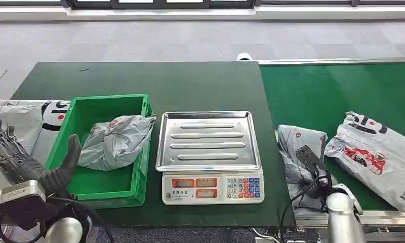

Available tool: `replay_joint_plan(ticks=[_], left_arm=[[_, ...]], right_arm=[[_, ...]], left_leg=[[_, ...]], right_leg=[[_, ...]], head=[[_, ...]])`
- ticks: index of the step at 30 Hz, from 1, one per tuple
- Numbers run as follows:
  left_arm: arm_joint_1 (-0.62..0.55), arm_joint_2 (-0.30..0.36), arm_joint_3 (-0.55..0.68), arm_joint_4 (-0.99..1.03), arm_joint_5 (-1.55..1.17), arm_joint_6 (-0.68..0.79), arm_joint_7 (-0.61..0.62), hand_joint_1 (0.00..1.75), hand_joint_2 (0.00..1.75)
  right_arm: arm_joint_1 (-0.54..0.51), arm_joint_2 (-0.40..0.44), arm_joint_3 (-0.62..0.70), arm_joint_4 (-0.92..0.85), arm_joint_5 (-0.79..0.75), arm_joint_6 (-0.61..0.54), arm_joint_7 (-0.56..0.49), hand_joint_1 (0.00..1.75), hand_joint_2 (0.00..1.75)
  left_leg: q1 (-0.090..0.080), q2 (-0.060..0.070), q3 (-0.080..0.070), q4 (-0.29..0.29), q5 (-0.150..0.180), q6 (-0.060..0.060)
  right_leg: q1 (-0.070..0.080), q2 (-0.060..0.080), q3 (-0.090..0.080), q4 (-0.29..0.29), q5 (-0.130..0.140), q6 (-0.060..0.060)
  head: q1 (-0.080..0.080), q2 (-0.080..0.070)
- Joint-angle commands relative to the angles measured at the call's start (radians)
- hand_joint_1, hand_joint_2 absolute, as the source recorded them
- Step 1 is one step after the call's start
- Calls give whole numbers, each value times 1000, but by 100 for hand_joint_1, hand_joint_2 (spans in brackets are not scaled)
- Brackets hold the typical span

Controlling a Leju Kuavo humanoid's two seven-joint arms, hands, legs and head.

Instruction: Moved the parcel from conveyor to table for the left to box.

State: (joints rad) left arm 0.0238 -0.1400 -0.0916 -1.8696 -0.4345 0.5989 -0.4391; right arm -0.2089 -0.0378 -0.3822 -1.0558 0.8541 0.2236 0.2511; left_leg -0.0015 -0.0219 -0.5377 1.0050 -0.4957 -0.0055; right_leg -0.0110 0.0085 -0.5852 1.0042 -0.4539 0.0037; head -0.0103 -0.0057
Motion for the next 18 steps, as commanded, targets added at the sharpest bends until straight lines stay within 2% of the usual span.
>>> replay_joint_plan(ticks=[1, 9, 12, 13, 14, 17, 18], left_arm=[[30, -13, 62, -28, -8, 8, 7, 0, 175], [29, -14, 61, -28, -8, 8, 7, 0, 175], [58, -20, 76, -58, -13, 30, 4, 0, 175], [74, -26, 85, -75, -14, 40, 2, 0, 175], [87, -25, 87, -90, -11, 37, -1, 0, 175], [104, -32, 88, -103, -8, 37, -11, 0, 175], [103, -34, 84, -100, -9, 40, -14, 0, 175]], right_arm=[[-5, 41, 25, -100, 19, -48, -3, 175, 175], [-2, 41, 24, -100, 19, -49, -4, 175, 175], [2, 97, 9, -229, 12, -175, -57, 175, 175], [4, 119, 17, -307, 4, -260, -121, 175, 175], [9, 125, 33, -357, 5, -268, -109, 175, 175], [50, 148, 63, -534, 23, -424, -165, 175, 175], [74, 160, 68, -599, 24, -477, -188, 175, 175]], left_leg=[[0, 5, 1, -1, 0, -1], [0, 3, 1, -1, 0, -1], [0, 5, 2, -3, 0, -1], [0, 5, 1, -1, 0, -1], [0, 6, 1, -1, 0, -1], [0, 10, 0, -1, -2, -1], [-1, 6, -1, 0, -1, -1]], right_leg=[[0, 3, -1, -1, 1, -1], [0, 2, -1, -1, 0, 0], [0, 2, 0, -2, 1, 0], [0, 3, -2, 0, 0, 0], [0, 4, -1, -1, 1, -1], [0, 7, -4, 1, 0, -1], [-1, 3, -4, 1, 0, -1]], head=[[0, 0], [0, 0], [0, 0], [0, 0], [0, 0], [0, 0], [0, 0]])
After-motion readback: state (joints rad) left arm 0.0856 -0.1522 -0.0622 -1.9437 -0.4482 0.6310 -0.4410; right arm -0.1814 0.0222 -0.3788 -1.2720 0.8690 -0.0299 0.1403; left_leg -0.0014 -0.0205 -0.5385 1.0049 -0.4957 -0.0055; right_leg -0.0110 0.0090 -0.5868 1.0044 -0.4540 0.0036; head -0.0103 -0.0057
